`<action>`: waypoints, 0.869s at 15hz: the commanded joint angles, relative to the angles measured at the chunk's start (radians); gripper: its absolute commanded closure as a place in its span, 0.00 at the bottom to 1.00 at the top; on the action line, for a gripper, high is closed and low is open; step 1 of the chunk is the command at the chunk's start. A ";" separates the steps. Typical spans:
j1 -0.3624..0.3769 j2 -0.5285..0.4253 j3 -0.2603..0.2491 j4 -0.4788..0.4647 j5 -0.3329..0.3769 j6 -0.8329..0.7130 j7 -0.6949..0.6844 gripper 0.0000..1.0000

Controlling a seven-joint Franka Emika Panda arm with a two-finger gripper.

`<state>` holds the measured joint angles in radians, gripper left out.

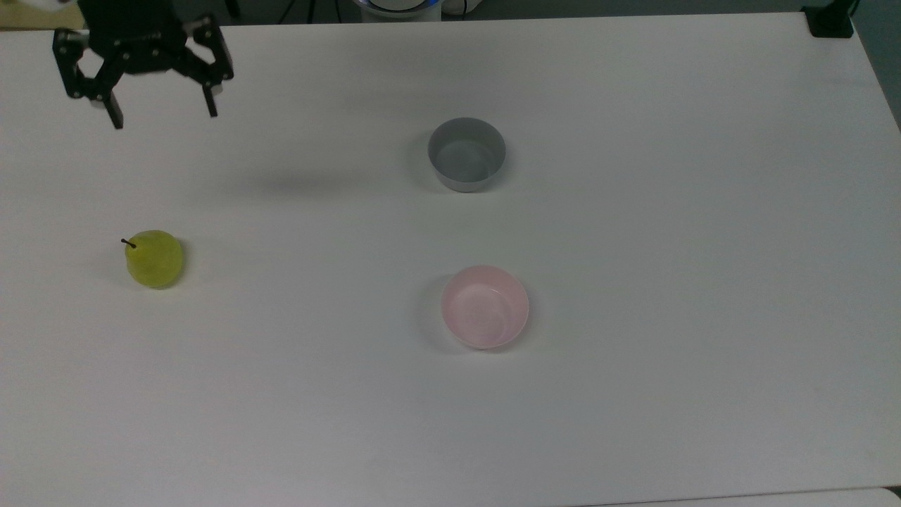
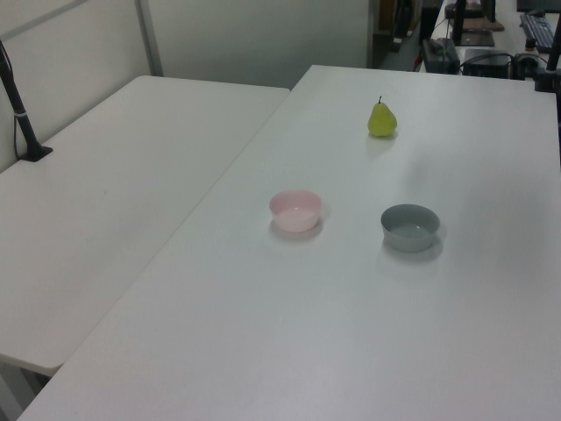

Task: Place the pear in the bowl
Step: 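Move the open gripper over the green pear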

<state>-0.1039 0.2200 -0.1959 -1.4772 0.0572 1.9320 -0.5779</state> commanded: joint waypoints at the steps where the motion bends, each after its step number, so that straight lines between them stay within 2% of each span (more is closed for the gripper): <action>1: 0.003 0.042 -0.033 0.008 -0.029 0.061 0.046 0.00; 5: -0.013 0.073 -0.040 -0.046 -0.031 0.192 0.070 0.00; 8: -0.031 0.129 -0.040 -0.049 -0.097 0.219 0.070 0.00; 13: -0.057 0.154 -0.040 -0.129 -0.097 0.335 0.075 0.00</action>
<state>-0.1490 0.3851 -0.2328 -1.5359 -0.0246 2.1852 -0.5242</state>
